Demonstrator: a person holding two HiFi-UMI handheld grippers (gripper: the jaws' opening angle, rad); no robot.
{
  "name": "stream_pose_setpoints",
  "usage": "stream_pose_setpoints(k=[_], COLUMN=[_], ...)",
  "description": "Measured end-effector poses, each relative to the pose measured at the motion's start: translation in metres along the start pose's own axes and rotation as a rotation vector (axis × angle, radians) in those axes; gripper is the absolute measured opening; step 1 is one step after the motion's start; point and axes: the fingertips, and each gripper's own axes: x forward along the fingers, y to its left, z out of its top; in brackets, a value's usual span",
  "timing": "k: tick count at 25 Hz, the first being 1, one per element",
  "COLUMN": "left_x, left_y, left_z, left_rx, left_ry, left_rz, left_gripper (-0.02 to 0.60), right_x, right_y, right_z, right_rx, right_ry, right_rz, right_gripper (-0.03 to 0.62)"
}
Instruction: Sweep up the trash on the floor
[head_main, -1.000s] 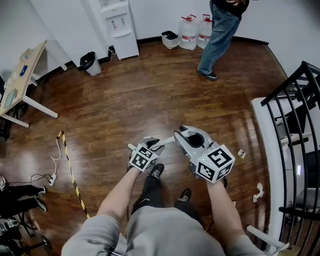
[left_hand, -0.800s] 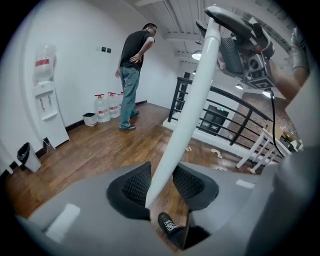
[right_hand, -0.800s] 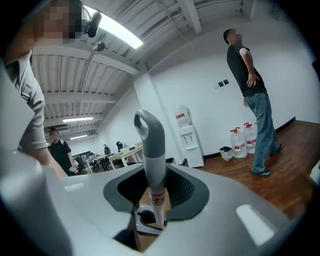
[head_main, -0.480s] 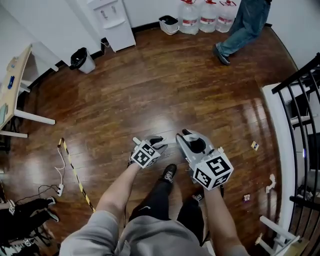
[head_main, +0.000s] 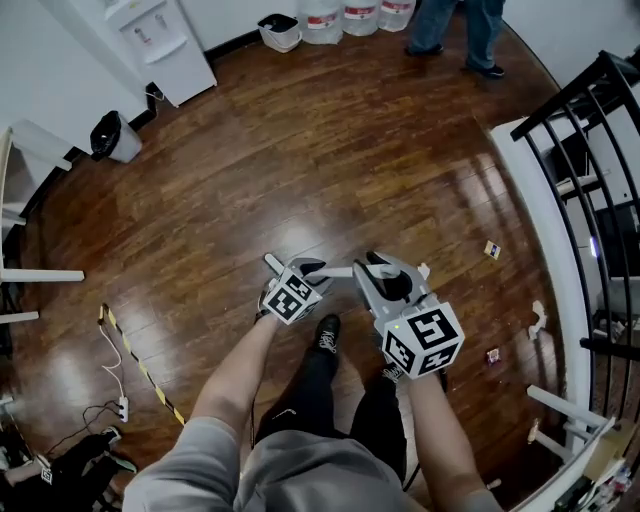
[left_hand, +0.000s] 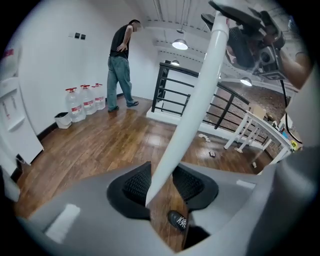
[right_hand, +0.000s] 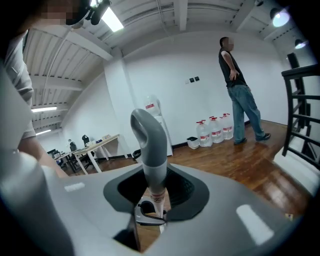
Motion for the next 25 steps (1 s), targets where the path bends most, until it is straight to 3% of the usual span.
stream_pose_setpoints(k=[10,25], left_x=[0.092,0.233], left_y=[-0.100,-0.343], left_z=[0.062,0.166], left_rx=[0.218,0.469], left_ry=[0.045,0.054], left_rz=[-0.221,-0.516], left_gripper=[0.138,0.141], right_x=[-0.122,-0.372], right_y=[-0.097,-0.216], right_z=[-0.026,-0.066], right_rx=[0.131,0.206], right_ry=[-0.073,-0.182], right_rz=[-0.313,-0.694], right_gripper=[0.094,0.094])
